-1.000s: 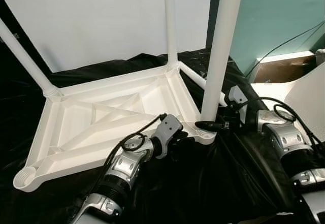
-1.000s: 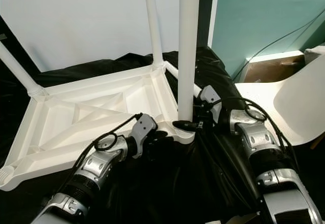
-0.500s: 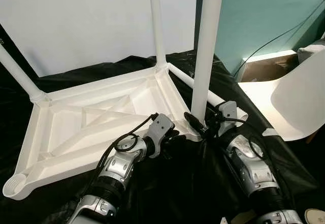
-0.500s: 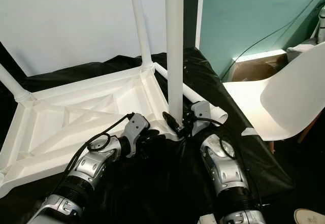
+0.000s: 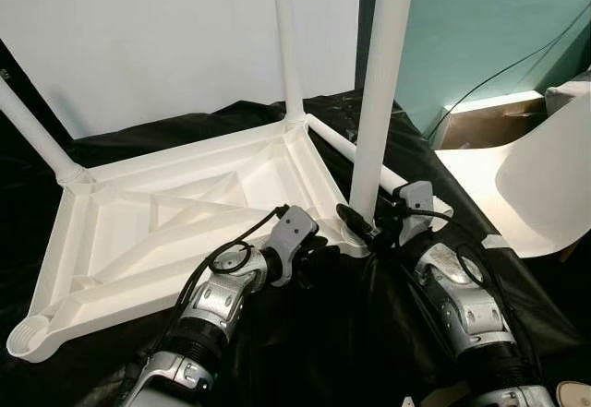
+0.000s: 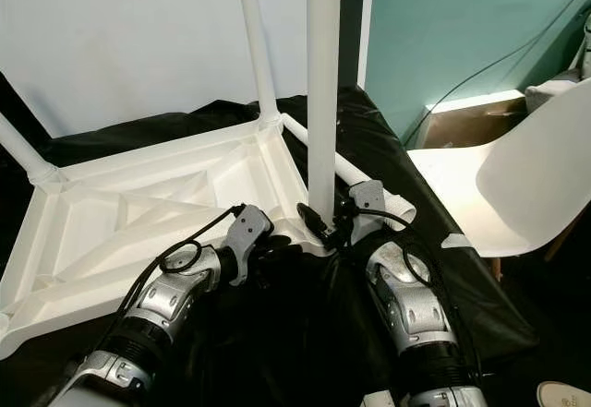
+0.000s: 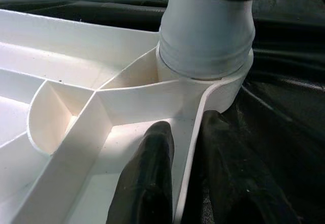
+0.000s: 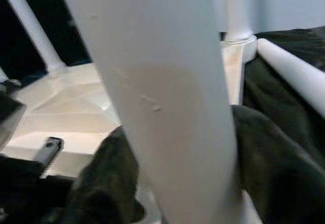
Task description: Building children table
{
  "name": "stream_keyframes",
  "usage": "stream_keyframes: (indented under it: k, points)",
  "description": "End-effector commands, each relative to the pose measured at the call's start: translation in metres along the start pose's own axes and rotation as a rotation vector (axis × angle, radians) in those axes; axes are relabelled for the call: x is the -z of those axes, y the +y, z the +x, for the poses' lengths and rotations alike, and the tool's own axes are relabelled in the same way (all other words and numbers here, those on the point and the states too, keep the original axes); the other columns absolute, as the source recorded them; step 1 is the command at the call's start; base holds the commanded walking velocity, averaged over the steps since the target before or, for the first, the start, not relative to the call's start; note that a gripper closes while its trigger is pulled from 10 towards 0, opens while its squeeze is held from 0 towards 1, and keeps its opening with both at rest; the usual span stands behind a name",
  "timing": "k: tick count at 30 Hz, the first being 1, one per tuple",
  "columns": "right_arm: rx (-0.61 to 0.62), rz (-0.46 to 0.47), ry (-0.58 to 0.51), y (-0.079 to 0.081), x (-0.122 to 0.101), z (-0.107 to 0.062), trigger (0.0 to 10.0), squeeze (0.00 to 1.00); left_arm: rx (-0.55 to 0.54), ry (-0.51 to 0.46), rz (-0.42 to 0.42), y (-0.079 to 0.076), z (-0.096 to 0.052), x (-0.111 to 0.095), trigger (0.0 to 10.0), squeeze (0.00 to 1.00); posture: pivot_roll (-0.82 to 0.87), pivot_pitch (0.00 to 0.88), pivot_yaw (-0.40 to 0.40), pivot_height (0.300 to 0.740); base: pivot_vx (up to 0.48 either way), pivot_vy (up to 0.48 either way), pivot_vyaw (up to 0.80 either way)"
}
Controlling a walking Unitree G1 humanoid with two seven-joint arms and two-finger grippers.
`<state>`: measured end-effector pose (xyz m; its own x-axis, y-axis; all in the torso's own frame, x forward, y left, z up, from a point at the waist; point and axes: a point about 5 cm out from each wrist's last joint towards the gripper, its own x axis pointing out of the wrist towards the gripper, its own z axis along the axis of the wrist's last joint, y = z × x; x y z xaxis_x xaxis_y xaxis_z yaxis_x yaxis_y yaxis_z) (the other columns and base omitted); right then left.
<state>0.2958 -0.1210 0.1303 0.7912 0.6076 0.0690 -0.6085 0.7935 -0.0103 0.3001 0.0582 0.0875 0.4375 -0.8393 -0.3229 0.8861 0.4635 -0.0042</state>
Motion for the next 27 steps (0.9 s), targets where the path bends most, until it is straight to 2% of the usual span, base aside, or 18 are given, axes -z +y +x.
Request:
stream_keyframes:
  k: [1, 3, 4, 6, 8, 9, 11, 12, 13, 14, 17, 24, 25, 27]
  points:
    - [-0.236, 0.015, 0.027, 0.034, 0.002, 0.015, 10.0, 1.00, 0.011, 0.120, -0.060, -0.016, 0.014, 0.026, 10.0, 0.00, 0.04, 0.000, 0.050, 0.740, 0.000, 0.000, 0.00]
    - [-0.240, 0.014, 0.021, 0.028, -0.002, 0.014, 10.0, 1.00, 0.012, 0.123, -0.058, -0.017, 0.014, 0.027, 10.0, 0.00, 0.04, 0.000, 0.049, 0.740, 0.000, 0.000, 0.00]
    - [-0.258, 0.001, 0.009, 0.020, -0.010, 0.011, 10.0, 0.00, 0.014, 0.127, -0.056, -0.018, 0.015, 0.028, 10.0, 0.00, 0.04, 0.000, 0.049, 0.740, 0.000, 0.000, 0.00]
    - [-0.258, 0.001, 0.009, 0.020, -0.010, 0.011, 10.0, 0.00, 0.014, 0.127, -0.056, -0.018, 0.015, 0.028, 10.0, 0.00, 0.04, 0.000, 0.049, 0.740, 0.000, 0.000, 0.00]
    - [-0.367, -0.091, 0.034, 0.008, -0.016, 0.005, 10.0, 0.00, 0.022, 0.134, -0.052, -0.019, 0.015, 0.029, 10.0, 0.00, 0.03, 0.000, 0.051, 0.740, 0.000, 0.000, 0.00]
    - [-0.367, -0.091, 0.034, 0.008, -0.016, 0.005, 10.0, 0.00, 0.022, 0.134, -0.052, -0.019, 0.015, 0.029, 10.0, 0.00, 0.03, 0.000, 0.051, 0.740, 0.000, 0.000, 0.00]
    - [-0.454, -0.157, 0.081, -0.003, -0.019, 0.001, 10.0, 0.00, 0.026, 0.138, -0.048, -0.019, 0.016, 0.029, 10.0, 0.00, 0.03, 0.000, 0.049, 0.740, 0.000, 0.000, 0.00]
    - [-0.454, -0.157, 0.081, -0.003, -0.019, 0.001, 10.0, 0.00, 0.026, 0.138, -0.048, -0.019, 0.016, 0.029, 10.0, 0.00, 0.03, 0.000, 0.049, 0.740, 0.000, 0.000, 0.00]
    - [-0.503, -0.195, 0.123, -0.013, -0.020, 0.001, 10.0, 0.00, 0.025, 0.139, -0.046, -0.018, 0.016, 0.029, 10.0, 0.00, 0.03, 0.000, 0.045, 0.740, 0.000, 0.000, 0.00]
    - [-0.503, -0.195, 0.123, -0.013, -0.020, 0.001, 10.0, 0.00, 0.025, 0.139, -0.046, -0.018, 0.016, 0.029, 10.0, 0.00, 0.03, 0.000, 0.045, 0.740, 0.000, 0.000, 0.00]
    - [-0.573, -0.269, 0.207, -0.028, -0.018, 0.004, 10.0, 0.00, 0.020, 0.138, -0.045, -0.018, 0.016, 0.029, 10.0, 0.00, 0.04, 0.000, 0.042, 0.740, 0.000, 0.000, 0.00]
    - [-0.676, -0.346, 0.317, -0.036, -0.014, 0.010, 10.0, 0.00, 0.016, 0.143, -0.050, -0.019, 0.013, 0.033, 10.0, 0.00, 0.05, 0.000, 0.042, 0.740, 0.000, 0.000, 0.00]
    - [-0.696, -0.349, 0.333, -0.038, -0.014, 0.010, 0.0, 0.00, 0.011, 0.144, -0.052, -0.018, 0.013, 0.033, 10.0, 0.00, 0.07, 0.000, 0.036, 0.740, 0.000, 0.000, 0.00]
    - [-0.709, -0.350, 0.342, -0.040, -0.015, 0.011, 0.0, 0.00, 0.008, 0.145, -0.053, -0.018, 0.012, 0.034, 10.0, 0.00, 0.07, 0.000, 0.036, 0.740, 0.000, 0.000, 0.00]
